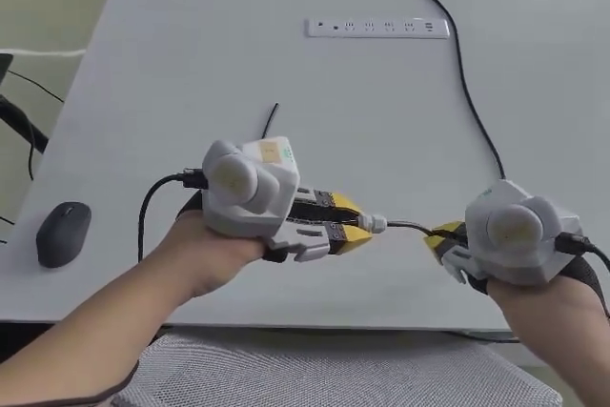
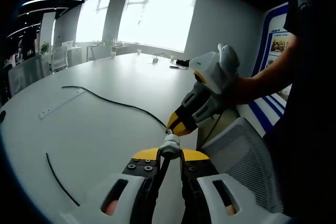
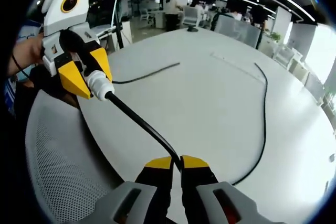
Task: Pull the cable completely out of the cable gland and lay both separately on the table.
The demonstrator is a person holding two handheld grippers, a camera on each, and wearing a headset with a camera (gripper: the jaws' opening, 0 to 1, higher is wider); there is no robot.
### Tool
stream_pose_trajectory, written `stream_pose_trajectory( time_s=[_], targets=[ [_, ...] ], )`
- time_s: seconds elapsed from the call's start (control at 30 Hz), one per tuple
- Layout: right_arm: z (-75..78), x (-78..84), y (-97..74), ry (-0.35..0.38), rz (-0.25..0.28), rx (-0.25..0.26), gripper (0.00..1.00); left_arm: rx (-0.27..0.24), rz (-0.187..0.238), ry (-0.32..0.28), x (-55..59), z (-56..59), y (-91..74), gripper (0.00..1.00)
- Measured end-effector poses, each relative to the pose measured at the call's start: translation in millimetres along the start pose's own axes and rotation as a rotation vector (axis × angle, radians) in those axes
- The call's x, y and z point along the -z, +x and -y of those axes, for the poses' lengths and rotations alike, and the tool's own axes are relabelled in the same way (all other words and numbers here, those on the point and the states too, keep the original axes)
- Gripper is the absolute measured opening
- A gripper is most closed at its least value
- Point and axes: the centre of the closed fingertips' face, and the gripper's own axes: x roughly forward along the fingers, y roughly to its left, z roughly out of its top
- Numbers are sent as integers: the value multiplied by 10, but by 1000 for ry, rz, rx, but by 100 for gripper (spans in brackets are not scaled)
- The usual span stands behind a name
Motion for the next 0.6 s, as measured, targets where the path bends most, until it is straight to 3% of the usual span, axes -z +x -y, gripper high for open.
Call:
stream_pose_trajectory(
  time_s=[0.13, 0.37, 0.6],
  targets=[
    [-11, -22, -46, -17, 28, 2, 0, -10, 0, 2, 8, -26, -36, 15],
    [-3, -129, -145, -110, 67, 36, 1, -24, 20, 0, -59, -68, -89, 15],
    [-103, -373, -289, -207, 129, 41, 9, -36, 39, 7, -116, -104, -104, 15]
  ],
)
